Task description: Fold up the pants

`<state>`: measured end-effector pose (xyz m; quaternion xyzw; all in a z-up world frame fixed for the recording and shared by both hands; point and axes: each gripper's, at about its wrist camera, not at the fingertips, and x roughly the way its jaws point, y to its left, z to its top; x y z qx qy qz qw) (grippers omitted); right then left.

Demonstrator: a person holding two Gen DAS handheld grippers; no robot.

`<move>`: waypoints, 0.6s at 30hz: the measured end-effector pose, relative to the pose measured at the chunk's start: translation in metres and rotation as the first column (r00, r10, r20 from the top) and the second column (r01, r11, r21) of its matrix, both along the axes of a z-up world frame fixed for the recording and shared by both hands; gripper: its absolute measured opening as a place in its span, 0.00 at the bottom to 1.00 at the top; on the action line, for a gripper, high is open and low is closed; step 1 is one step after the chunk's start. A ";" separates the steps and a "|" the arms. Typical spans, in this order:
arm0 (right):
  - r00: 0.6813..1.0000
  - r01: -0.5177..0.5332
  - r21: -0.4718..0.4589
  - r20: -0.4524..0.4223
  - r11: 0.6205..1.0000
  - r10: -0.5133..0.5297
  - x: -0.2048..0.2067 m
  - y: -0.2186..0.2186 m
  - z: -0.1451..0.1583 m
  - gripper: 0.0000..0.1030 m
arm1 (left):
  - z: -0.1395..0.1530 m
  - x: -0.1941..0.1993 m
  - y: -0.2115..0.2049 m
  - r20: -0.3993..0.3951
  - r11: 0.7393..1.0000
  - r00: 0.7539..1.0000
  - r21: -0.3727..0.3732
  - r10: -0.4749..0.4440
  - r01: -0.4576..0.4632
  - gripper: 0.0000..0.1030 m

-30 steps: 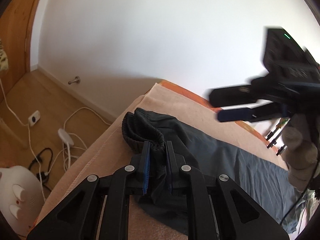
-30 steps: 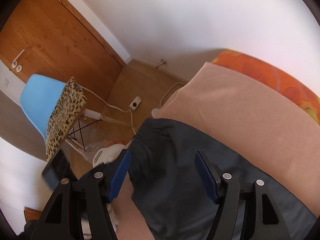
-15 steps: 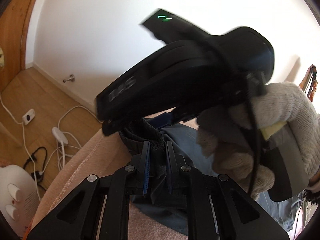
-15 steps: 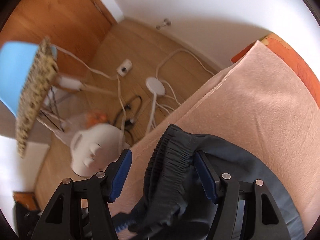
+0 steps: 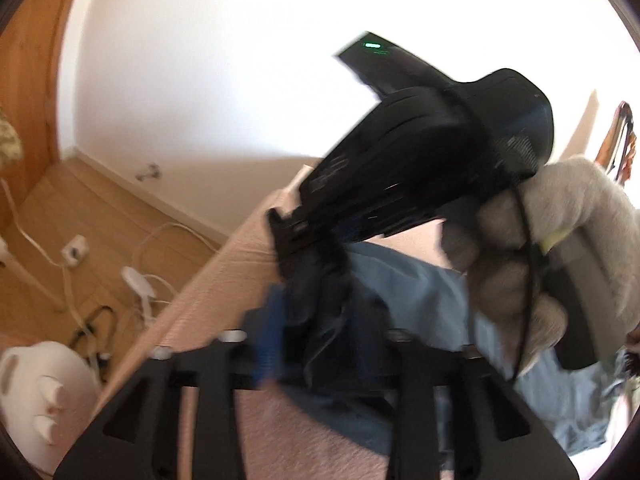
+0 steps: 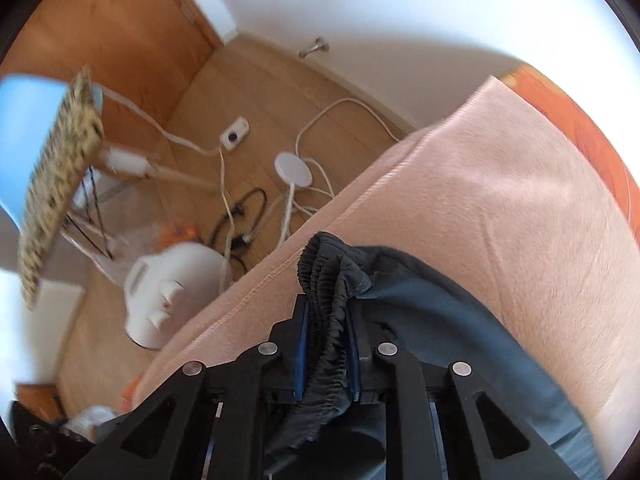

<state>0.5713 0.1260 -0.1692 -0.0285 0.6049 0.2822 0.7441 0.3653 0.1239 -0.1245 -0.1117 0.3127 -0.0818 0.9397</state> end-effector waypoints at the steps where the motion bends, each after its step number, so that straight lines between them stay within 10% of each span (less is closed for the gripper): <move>1: 1.000 0.020 0.032 -0.005 0.999 -0.020 0.001 -0.006 0.003 0.14 | 0.001 -0.002 0.000 0.002 1.000 1.000 0.002 0.011 -0.011 0.53; 14: 0.990 0.140 0.270 -0.012 0.953 -0.142 -0.001 -0.053 0.046 0.13 | 0.017 0.015 -0.028 -0.047 0.999 0.998 -0.027 -0.030 0.028 0.60; 18: 0.984 0.172 0.309 -0.002 0.935 -0.180 -0.007 -0.081 0.063 0.13 | 0.022 0.011 -0.040 -0.042 0.996 0.997 -0.058 -0.066 0.064 0.12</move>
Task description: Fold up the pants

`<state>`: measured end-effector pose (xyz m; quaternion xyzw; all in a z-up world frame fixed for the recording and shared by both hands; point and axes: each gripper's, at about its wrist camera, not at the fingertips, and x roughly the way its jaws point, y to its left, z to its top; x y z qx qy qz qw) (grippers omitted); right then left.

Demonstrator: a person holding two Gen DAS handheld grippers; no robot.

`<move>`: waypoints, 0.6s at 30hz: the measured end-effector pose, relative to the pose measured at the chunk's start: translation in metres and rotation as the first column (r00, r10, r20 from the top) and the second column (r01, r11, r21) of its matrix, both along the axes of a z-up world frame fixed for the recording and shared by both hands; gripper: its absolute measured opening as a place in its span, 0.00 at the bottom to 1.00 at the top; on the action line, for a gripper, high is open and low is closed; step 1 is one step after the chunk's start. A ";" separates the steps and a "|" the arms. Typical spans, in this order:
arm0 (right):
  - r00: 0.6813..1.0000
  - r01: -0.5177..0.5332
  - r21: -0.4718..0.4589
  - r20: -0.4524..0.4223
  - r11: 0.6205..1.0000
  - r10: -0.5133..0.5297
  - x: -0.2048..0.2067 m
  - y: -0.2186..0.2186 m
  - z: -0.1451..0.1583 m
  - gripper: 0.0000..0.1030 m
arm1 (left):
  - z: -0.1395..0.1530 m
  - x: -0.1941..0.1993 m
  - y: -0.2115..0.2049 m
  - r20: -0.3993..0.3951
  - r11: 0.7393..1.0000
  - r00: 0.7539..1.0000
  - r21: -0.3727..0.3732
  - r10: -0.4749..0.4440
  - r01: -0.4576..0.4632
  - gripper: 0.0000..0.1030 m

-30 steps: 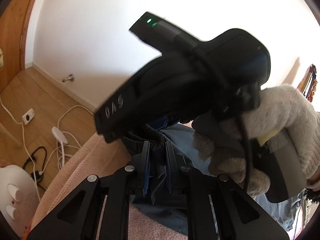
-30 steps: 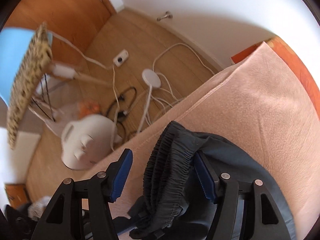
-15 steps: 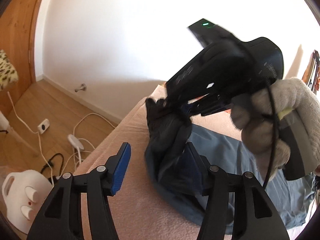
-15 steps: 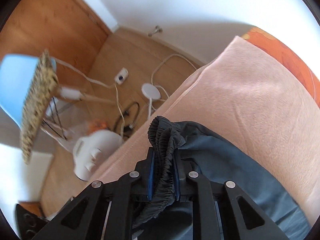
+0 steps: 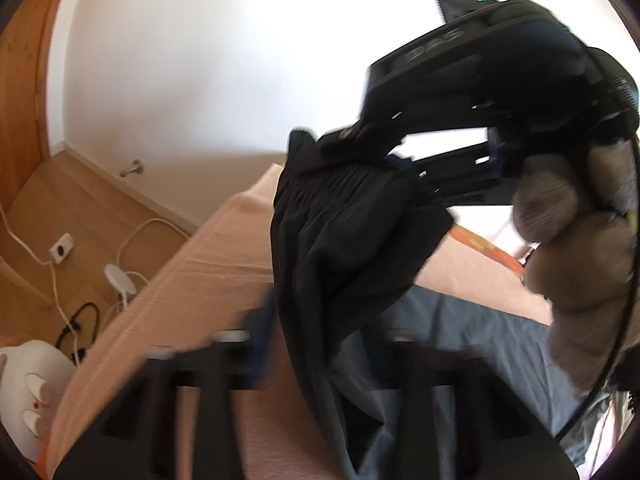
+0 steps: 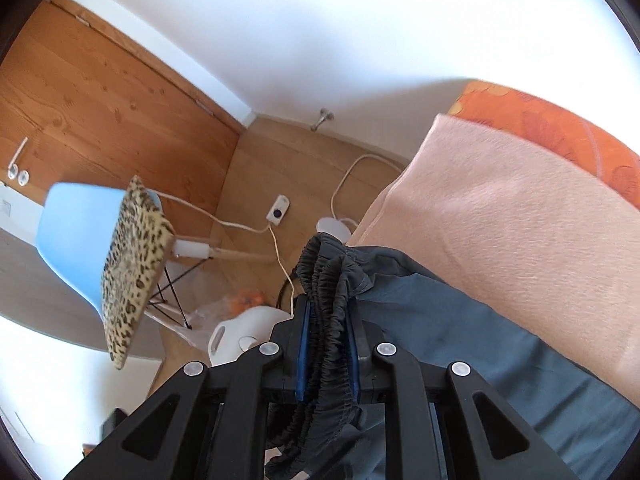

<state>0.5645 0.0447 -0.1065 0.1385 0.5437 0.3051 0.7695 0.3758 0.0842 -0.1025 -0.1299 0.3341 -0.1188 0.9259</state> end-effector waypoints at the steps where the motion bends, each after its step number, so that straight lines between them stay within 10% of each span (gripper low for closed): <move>1: 1.000 0.017 0.016 0.003 1.000 -0.017 -0.003 -0.011 0.006 0.13 | 0.003 -0.003 -0.003 0.011 1.000 1.000 -0.011 -0.014 0.014 0.11; 18: 0.966 0.251 0.122 0.040 0.960 -0.257 -0.087 -0.212 0.051 0.13 | 0.048 -0.072 -0.136 0.081 0.939 0.935 0.019 -0.344 0.344 0.06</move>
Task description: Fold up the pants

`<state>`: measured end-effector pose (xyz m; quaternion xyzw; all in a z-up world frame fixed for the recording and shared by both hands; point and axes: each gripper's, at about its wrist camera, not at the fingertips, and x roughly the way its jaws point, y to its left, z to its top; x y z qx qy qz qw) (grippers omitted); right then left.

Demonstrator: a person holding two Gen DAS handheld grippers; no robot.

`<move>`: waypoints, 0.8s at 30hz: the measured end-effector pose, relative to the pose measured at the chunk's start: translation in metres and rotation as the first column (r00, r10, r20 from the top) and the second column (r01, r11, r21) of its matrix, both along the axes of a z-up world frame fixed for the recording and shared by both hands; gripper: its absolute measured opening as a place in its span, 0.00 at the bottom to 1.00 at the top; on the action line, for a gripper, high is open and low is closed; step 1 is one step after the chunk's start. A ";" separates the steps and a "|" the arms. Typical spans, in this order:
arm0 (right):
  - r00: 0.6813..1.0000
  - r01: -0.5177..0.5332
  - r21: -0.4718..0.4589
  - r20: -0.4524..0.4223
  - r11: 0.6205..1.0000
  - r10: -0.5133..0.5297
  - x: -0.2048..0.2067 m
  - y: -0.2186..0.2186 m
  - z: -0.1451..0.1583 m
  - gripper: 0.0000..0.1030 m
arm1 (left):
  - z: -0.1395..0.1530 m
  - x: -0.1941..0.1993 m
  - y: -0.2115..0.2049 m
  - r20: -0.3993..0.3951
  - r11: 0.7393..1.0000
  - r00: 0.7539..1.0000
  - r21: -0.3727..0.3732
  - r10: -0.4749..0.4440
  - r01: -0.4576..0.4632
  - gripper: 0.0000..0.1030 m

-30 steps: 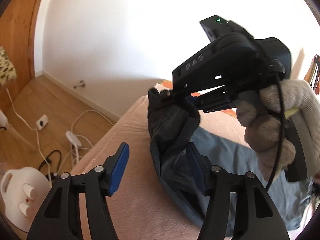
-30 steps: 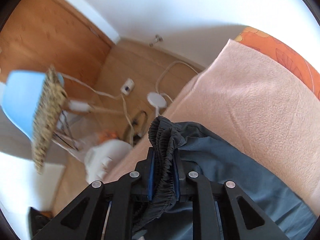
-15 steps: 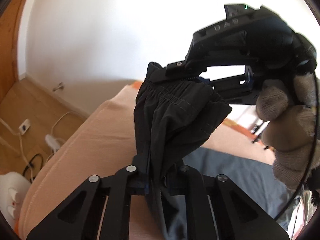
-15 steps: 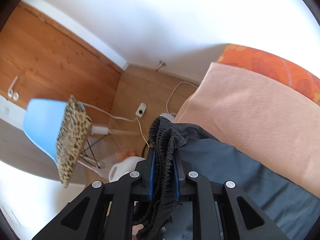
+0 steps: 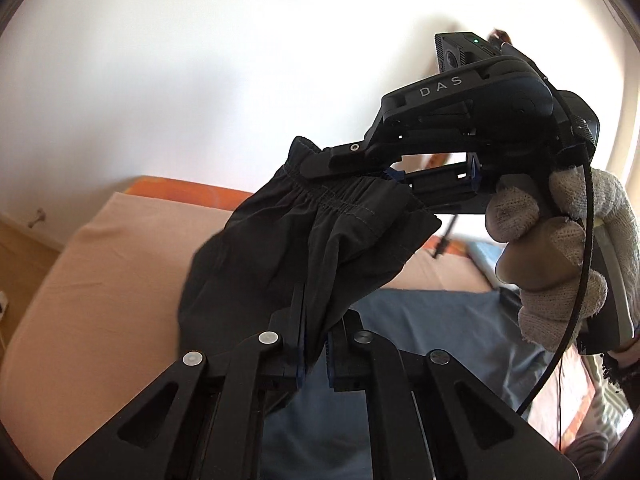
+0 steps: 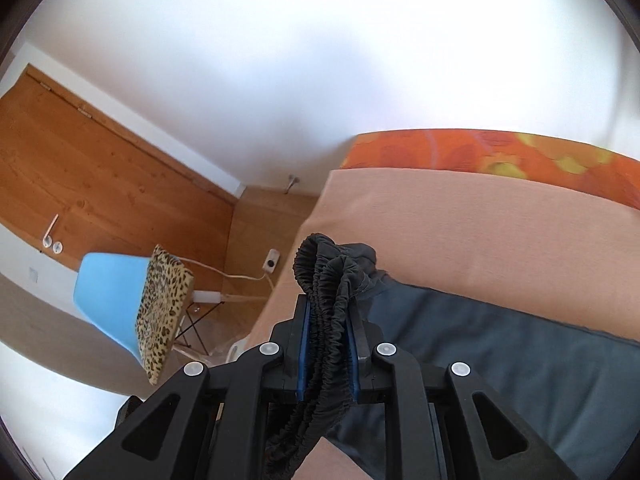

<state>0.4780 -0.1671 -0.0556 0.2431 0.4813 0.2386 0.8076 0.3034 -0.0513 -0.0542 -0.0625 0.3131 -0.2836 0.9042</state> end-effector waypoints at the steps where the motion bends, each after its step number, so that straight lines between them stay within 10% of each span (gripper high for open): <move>1: 1.000 0.025 0.001 0.002 1.000 -0.025 -0.008 -0.016 -0.002 0.13 | -0.001 -0.006 -0.012 -0.001 1.000 1.000 0.011 -0.023 0.023 0.06; 24: 0.971 0.240 0.007 -0.024 0.971 -0.240 -0.118 -0.205 -0.085 0.13 | -0.054 -0.059 -0.181 -0.163 0.923 0.929 0.149 -0.331 0.355 0.05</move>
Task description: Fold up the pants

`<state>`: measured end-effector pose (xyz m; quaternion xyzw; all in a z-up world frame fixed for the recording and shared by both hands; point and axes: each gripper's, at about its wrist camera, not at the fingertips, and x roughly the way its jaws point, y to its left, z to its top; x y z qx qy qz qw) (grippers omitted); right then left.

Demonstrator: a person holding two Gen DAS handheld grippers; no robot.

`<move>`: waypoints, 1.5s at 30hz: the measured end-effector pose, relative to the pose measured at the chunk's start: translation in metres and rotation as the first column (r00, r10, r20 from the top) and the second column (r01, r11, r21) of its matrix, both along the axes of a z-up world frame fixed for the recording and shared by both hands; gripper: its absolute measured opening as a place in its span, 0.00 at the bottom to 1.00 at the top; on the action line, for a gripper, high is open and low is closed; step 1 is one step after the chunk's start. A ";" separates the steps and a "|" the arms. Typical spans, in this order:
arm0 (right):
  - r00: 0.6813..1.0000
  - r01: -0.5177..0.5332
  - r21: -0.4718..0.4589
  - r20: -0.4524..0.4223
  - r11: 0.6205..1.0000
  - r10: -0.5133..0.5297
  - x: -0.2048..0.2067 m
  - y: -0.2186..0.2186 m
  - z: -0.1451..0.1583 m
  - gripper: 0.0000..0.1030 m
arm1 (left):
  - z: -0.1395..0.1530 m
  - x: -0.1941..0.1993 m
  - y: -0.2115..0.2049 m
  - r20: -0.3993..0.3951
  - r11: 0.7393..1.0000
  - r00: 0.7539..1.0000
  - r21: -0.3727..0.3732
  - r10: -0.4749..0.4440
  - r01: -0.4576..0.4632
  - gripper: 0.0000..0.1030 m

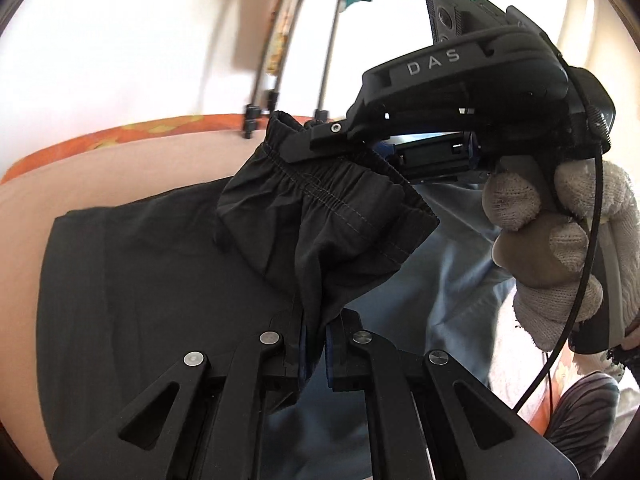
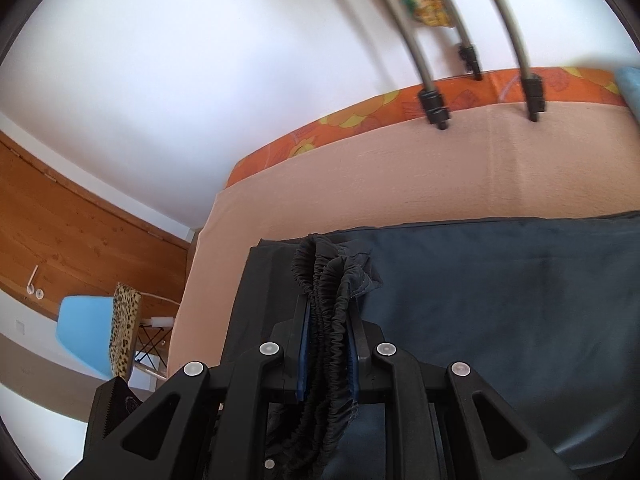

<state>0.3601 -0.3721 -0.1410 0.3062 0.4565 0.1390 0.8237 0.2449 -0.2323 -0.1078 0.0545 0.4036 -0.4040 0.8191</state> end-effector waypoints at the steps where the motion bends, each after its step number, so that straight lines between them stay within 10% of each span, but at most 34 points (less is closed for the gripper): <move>1: 1.000 0.007 0.002 0.001 1.000 -0.007 -0.004 -0.008 0.000 0.13 | 0.001 -0.002 -0.007 0.000 1.000 1.000 0.001 -0.013 0.013 0.05; 41: 0.965 0.262 -0.033 -0.005 0.965 -0.262 -0.143 -0.304 -0.024 0.13 | -0.034 -0.070 -0.284 -0.030 0.924 0.925 0.037 -0.379 0.380 0.05; 45: 0.961 0.275 -0.004 -0.011 0.961 -0.275 -0.147 -0.318 -0.034 0.20 | -0.034 -0.072 -0.291 -0.061 0.920 0.920 0.028 -0.388 0.390 0.25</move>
